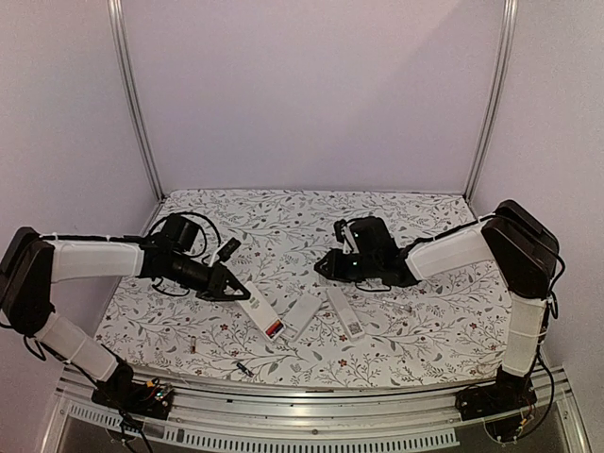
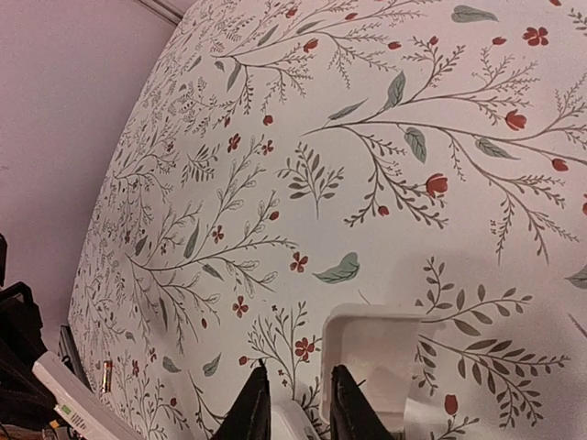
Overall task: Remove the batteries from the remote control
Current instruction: Place the battery cover at the center of the board, then place the remote control without the battery cover at the corner of the board.
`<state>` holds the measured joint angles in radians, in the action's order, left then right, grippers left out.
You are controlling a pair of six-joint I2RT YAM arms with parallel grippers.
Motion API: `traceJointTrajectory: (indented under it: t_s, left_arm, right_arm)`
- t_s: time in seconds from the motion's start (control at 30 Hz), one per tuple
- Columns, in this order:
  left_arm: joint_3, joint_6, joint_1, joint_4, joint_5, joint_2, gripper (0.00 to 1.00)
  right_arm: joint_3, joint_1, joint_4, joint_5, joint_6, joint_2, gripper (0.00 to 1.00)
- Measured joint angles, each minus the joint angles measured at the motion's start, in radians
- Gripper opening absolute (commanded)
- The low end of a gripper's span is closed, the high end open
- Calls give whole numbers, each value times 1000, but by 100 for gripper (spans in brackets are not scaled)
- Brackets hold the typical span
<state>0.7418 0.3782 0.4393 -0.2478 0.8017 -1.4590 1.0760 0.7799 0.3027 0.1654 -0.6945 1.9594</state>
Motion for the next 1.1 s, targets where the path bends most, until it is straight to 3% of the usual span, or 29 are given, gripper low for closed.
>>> traceJointTrajectory:
  t_s: [0.53, 0.87, 1.1]
  left_arm:
    - [-139, 130, 80, 50, 44, 43, 0]
    - [-150, 175, 89, 142, 85, -41, 0]
    - [-151, 192, 89, 167, 93, -74, 6]
  right_arm:
    - [-5, -3, -83, -49, 36, -6, 56]
    - [-119, -3, -100, -84, 42, -181, 67]
    - [-270, -3, -108, -139, 20, -344, 78]
